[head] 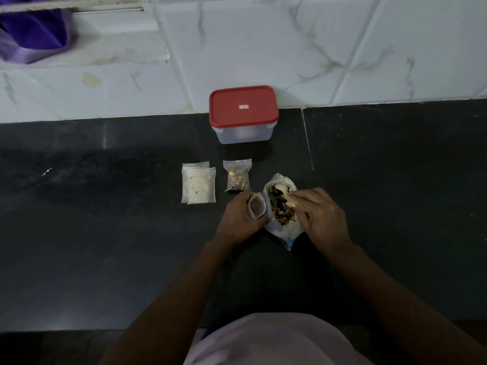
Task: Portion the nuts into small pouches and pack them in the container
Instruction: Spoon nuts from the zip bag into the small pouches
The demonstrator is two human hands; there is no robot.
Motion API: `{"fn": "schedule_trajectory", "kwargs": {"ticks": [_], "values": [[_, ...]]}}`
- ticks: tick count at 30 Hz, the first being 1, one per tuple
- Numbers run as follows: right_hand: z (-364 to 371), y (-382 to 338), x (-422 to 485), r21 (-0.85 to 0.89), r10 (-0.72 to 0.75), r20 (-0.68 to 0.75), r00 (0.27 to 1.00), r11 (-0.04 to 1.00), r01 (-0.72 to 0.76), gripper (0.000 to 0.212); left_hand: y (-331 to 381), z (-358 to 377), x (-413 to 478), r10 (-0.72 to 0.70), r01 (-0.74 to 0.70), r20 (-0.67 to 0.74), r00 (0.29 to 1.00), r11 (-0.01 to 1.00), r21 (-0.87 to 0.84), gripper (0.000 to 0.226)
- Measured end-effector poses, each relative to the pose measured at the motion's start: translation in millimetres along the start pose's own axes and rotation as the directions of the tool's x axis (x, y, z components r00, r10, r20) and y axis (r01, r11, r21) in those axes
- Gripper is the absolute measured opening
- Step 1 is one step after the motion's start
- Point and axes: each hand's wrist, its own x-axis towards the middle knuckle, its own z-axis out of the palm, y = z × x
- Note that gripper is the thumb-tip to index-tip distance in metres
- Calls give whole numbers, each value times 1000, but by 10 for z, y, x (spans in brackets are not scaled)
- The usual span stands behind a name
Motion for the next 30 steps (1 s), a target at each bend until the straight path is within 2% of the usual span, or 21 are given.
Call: {"fn": "schedule_trajectory", "kwargs": {"ticks": [8,15,19,26,30], "values": [[-47,34,-89,79,23,79,997,996,-29,26,-28,-12,-18,22,-22,-21,1000,1000,-4,54],[-103,101,-35,67,24,10,1000,997,-25,25,-67,-31,-14,20,-20,-6,1000,1000,10,62],[-4,67,8,44,33,43,999,998,-34,27,-64,-18,-21,30,-30,-7,1000,999,17,62],[-43,72,-113,108,67,123,990,991,-81,26,-60,-11,-25,35,-34,-33,999,999,12,63],[-118,70,-57,143,115,62,991,982,-123,26,-61,-22,-26,29,-29,-23,999,999,19,64]]}}
